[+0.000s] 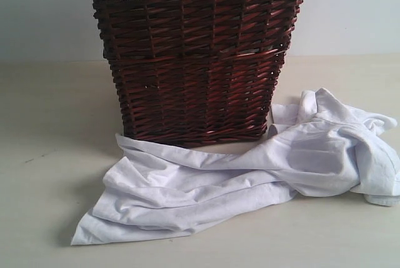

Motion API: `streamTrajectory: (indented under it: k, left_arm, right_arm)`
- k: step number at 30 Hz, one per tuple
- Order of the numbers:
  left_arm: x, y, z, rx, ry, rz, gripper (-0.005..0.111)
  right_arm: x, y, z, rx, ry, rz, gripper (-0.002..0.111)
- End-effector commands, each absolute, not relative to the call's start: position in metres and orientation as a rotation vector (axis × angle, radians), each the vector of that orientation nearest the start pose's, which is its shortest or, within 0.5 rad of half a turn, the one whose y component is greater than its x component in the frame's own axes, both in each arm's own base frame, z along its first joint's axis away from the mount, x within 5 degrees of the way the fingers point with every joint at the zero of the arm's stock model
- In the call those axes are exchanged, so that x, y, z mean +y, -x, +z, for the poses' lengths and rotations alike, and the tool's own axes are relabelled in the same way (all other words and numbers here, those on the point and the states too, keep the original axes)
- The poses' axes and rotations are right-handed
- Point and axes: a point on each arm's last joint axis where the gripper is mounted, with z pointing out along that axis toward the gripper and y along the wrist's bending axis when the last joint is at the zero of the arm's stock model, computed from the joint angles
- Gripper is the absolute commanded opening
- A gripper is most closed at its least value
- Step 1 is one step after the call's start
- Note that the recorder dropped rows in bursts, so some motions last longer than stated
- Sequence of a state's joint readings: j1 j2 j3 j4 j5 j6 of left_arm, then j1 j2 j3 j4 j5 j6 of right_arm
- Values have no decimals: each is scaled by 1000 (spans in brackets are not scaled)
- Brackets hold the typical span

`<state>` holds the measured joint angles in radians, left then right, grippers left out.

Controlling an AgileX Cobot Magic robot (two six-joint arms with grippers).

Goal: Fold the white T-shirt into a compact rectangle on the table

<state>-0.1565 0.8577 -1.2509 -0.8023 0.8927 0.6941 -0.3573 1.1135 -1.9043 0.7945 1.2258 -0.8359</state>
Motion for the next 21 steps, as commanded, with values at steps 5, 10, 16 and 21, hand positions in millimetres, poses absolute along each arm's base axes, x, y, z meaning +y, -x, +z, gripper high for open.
streamTrajectory:
  k: [5, 10, 16, 21]
  left_arm:
    - [-52, -174, 391, 1716, -169, -480, 0]
    - [-38, -176, 373, 1657, -39, -360, 0]
    - [-32, -150, 345, 1665, -92, -290, 0]
    - [-20, -132, 297, 1688, 22, -230, 0]
  right_arm:
    - [16, -130, 493, 1863, 563, 199, 0]
    - [28, -100, 463, 1865, 606, 187, 0]
    - [48, -45, 438, 1761, 616, 100, 0]
    - [61, 2, 412, 1576, 549, -32, 0]
